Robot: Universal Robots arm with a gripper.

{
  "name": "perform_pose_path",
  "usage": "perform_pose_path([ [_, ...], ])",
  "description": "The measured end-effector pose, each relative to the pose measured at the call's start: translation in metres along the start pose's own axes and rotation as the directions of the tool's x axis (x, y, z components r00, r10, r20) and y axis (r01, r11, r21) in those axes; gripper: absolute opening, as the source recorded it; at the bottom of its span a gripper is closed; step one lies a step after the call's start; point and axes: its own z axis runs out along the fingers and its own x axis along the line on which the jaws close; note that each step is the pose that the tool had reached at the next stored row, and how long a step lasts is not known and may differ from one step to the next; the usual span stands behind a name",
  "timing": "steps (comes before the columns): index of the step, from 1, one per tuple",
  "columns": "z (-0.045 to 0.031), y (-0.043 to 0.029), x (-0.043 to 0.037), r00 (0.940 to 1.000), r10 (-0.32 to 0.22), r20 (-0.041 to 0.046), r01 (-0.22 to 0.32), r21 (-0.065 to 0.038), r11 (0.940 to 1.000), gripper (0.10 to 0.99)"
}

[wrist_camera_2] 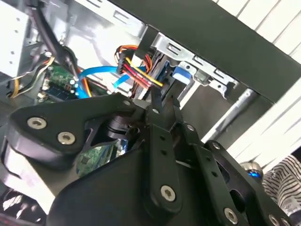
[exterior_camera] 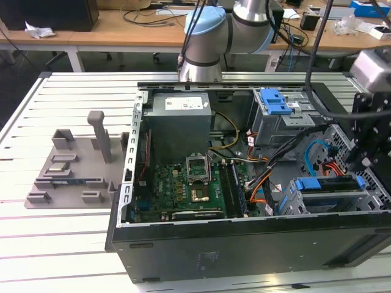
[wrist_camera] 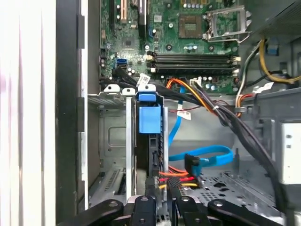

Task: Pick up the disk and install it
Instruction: 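Insert the first disk wire, then insert the second disk wire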

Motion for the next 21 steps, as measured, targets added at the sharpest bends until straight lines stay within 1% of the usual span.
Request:
perform_pose_path([
  [1, -0.0050, 0.0002, -0.0016, 1.0000, 0.000, -0.0012, 0.000, 0.000, 1.0000, 0.235],
  [2, -0.0177, 0.0006, -0.0045, 1.0000, 0.000, -0.0053, 0.000, 0.000, 1.0000, 0.106],
  [3, -0.0273, 0.0009, -0.0058, 1.0000, 0.000, -0.0078, 0.000, 0.000, 1.0000, 0.106],
  [19, -0.0286, 0.0009, -0.0058, 1.0000, 0.000, -0.0077, 0.000, 0.000, 1.0000, 0.106],
  [20, -0.0286, 0.0009, -0.0058, 1.0000, 0.000, -0.0077, 0.000, 0.000, 1.0000, 0.114],
  [21, -0.0287, 0.0009, -0.0058, 1.0000, 0.000, -0.0077, 0.000, 0.000, 1.0000, 0.169],
])
